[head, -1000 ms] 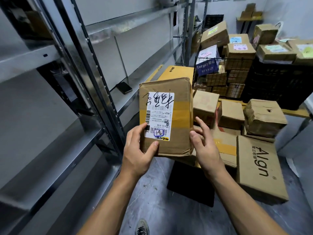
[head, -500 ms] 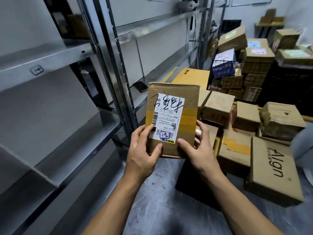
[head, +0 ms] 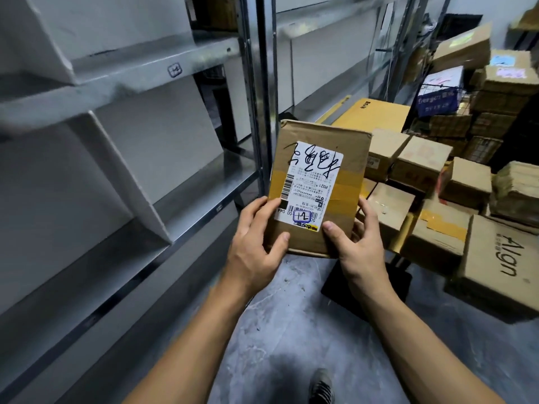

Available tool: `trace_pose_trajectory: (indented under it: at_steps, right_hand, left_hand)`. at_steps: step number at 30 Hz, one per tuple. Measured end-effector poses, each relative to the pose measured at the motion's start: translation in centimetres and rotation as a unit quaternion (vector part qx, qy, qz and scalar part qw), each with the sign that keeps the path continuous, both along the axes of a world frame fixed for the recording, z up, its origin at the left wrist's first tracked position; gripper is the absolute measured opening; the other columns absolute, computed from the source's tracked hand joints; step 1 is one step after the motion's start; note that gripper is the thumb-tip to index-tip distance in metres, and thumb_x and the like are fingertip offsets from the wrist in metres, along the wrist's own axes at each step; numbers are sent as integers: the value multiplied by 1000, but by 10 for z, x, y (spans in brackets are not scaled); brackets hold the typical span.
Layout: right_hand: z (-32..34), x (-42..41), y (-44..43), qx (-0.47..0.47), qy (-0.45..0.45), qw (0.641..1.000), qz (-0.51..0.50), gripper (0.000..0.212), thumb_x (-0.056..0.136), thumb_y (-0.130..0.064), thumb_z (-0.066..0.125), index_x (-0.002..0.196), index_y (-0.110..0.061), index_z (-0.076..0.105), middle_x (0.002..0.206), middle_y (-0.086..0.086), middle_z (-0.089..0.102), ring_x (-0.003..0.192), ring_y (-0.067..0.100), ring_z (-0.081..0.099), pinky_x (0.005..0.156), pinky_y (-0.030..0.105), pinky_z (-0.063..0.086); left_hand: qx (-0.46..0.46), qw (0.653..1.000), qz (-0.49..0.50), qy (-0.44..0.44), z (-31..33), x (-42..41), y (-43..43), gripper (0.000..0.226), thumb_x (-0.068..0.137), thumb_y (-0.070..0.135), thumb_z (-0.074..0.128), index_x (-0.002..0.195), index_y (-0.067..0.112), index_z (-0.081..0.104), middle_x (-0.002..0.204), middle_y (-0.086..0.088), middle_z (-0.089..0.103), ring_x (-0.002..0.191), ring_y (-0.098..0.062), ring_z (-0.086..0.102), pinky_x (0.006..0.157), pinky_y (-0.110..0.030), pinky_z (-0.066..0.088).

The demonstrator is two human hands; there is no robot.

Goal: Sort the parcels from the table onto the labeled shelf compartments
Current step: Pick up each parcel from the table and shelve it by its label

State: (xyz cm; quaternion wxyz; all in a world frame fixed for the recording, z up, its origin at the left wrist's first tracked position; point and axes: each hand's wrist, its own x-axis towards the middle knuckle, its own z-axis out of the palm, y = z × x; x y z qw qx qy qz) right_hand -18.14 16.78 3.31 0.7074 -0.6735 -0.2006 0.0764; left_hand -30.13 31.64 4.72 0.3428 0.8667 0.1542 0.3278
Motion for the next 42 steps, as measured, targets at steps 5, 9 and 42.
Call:
trace_pose_trajectory:
  at_steps: [5, 9, 42]
  right_hand:
    - [-3, -24, -8, 31, 25, 999, 25, 72, 89, -14, 74, 148, -30, 38, 131, -9, 61, 118, 9, 62, 94, 29, 55]
    - [5, -40, -17, 41, 29, 997, 60, 72, 89, -15, 74, 149, -30, 37, 129, -9, 59, 114, 5, 61, 96, 33, 56]
    - [131, -302, -6, 173, 45, 861, 476, 66, 94, -15, 68, 148, -32, 34, 121, -5, 65, 113, 13, 66, 98, 44, 55]
  left_hand:
    - [1, 1000, 16, -7, 4, -37, -14, 59, 86, 27, 63, 142, 22, 46, 146, 0, 41, 128, 6, 37, 106, -8, 27]
    - [12, 997, 69, -13, 14, -69, -24, 56, 88, 30, 60, 141, 21, 46, 141, 0, 45, 128, -4, 42, 108, -10, 27]
    - [166, 744, 513, 395, 129, -430, -145, 57, 91, 45, 48, 145, 28, 37, 137, -1, 47, 123, -26, 46, 101, -42, 39]
